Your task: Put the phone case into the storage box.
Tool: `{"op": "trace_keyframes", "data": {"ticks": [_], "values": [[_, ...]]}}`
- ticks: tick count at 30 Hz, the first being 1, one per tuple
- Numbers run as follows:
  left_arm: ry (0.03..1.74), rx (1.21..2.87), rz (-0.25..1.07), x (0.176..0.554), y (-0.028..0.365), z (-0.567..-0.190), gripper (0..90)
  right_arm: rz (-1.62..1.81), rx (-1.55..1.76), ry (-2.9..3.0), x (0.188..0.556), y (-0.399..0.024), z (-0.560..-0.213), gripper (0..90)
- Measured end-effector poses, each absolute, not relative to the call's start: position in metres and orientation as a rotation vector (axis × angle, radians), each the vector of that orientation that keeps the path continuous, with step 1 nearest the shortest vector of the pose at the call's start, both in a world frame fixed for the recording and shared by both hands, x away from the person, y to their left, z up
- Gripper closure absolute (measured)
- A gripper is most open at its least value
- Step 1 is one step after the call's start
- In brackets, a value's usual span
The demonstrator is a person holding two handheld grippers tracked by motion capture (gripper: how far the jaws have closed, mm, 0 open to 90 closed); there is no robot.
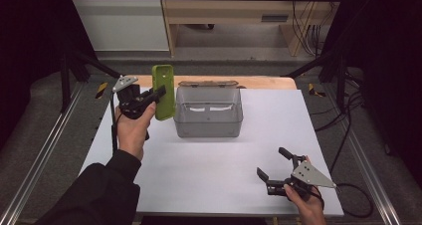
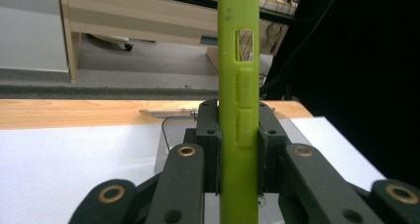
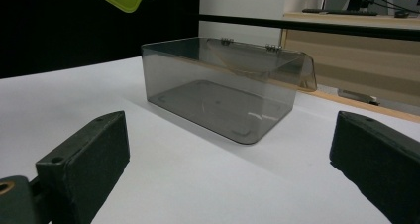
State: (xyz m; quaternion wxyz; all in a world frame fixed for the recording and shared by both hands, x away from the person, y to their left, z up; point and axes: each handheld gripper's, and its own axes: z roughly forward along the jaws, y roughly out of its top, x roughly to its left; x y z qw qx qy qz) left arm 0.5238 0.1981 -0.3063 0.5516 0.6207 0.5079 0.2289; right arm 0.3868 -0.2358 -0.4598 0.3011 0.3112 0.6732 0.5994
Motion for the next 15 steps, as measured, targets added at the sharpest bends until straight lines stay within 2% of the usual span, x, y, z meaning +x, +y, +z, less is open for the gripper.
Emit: {"op": "trace_keyframes", "data": {"ticks": [15], "values": [[1.192,1.492,0.572,0.531,0.183,-0.305,77.1,1.607,0.765,1.789,0.387,-0.227,-0.463,2.5]]}}
